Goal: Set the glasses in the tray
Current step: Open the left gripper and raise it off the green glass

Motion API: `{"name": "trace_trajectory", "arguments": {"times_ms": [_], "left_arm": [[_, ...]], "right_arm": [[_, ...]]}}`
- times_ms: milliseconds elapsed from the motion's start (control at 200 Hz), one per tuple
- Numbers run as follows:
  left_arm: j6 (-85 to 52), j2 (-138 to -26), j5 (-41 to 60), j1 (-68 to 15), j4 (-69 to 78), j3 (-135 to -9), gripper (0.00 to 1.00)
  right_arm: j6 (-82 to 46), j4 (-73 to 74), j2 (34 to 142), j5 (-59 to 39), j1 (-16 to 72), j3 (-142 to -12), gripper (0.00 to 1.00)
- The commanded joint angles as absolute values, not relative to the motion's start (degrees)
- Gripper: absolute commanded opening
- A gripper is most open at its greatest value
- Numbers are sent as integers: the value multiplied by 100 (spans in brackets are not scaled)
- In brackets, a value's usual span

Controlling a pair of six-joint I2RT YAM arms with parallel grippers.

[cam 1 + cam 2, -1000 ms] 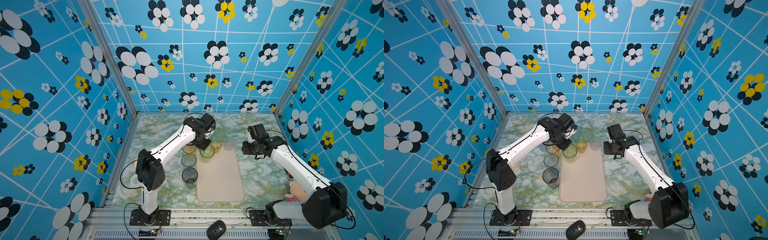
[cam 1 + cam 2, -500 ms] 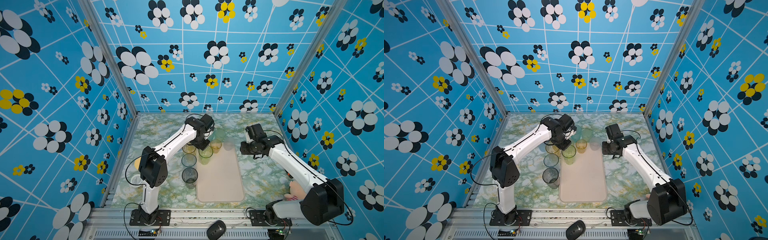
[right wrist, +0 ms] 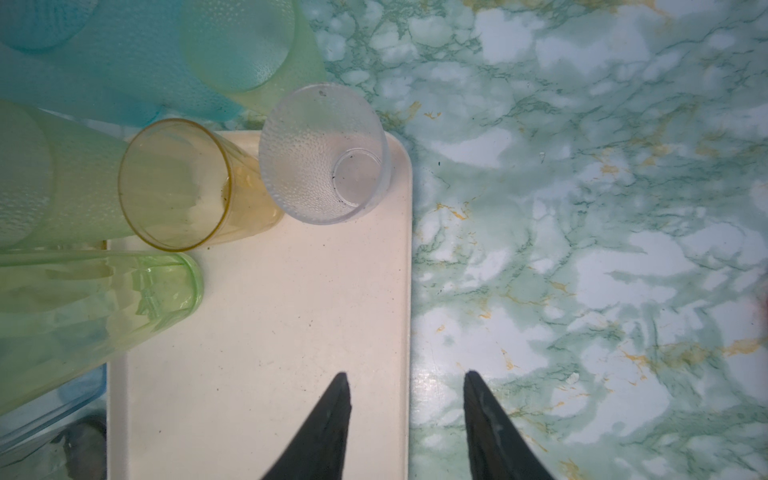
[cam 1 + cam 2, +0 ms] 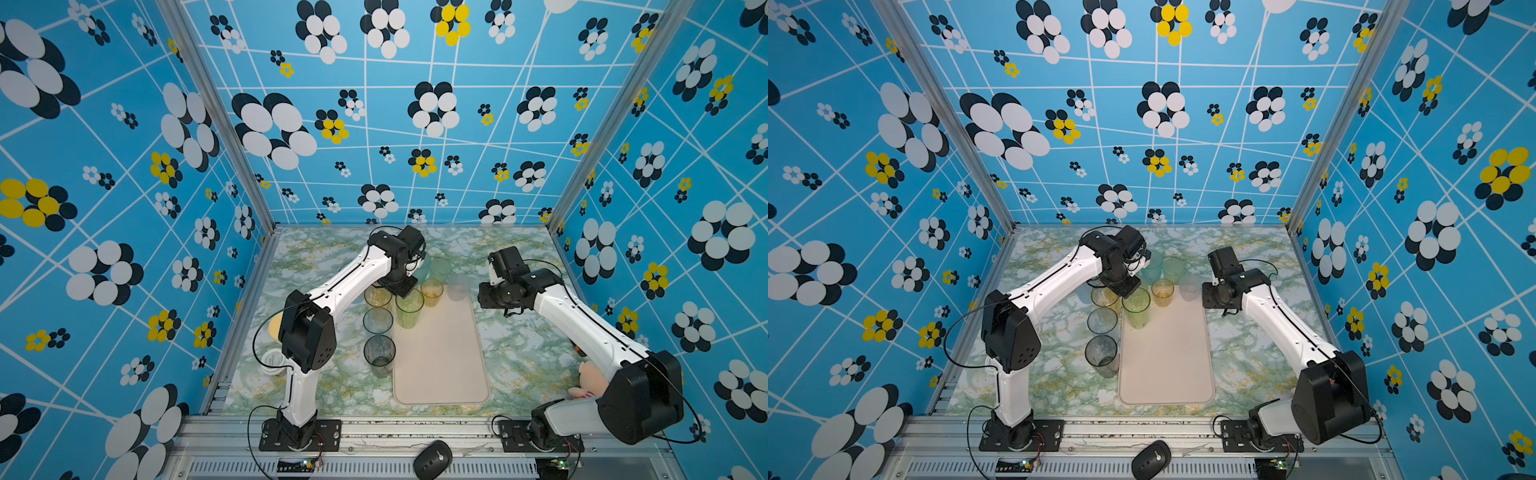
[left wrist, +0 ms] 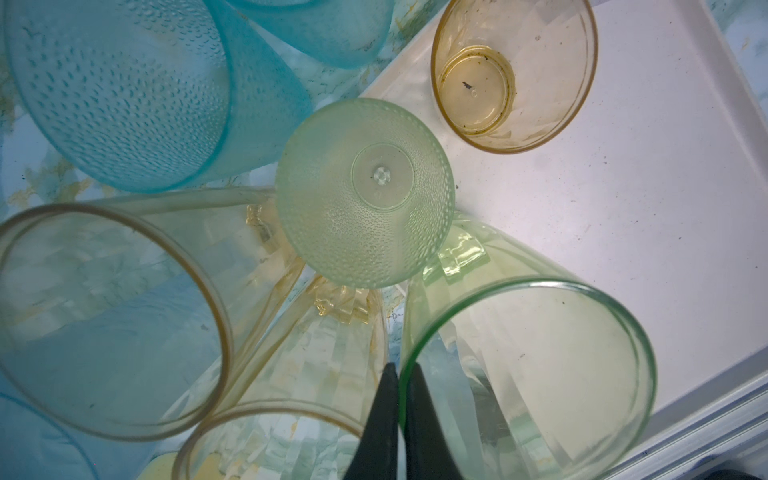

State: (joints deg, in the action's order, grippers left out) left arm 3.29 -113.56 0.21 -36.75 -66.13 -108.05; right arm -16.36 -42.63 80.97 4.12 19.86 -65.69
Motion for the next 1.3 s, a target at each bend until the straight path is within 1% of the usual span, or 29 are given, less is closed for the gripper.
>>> {"name": "trace_trajectory", "arguments": {"times_ms": [0, 80, 245, 575, 1000, 1240, 1295], "left_arm": [[457, -11482, -42, -3621, -6728, -10969, 4], [457, -11479, -59, -3612, -6723, -10987, 6], [466, -11479, -123, -3604, -6716, -11029, 15], [483, -11401, -154, -3595, -6680, -11052, 23], [501, -11054, -78, -3621, -6539, -10969, 23], [558, -10634, -61, -3721, -6299, -10901, 23], [562, -10356, -63, -3759, -6218, -10844, 23]], "right_arm": [[-1723, -4228, 8180, 359, 2039, -6737, 47], [-1723, -4220, 8191, 359, 2032, -6752, 47], [-1723, -4210, 8218, 344, 2056, -6762, 47], [-1714, -4228, 8226, 350, 2063, -6791, 47], [-1731, -4246, 8200, 359, 2098, -6782, 47], [-1753, -4228, 8216, 358, 2136, -6785, 47], [-1766, -4195, 8231, 349, 2173, -6792, 47]]}}
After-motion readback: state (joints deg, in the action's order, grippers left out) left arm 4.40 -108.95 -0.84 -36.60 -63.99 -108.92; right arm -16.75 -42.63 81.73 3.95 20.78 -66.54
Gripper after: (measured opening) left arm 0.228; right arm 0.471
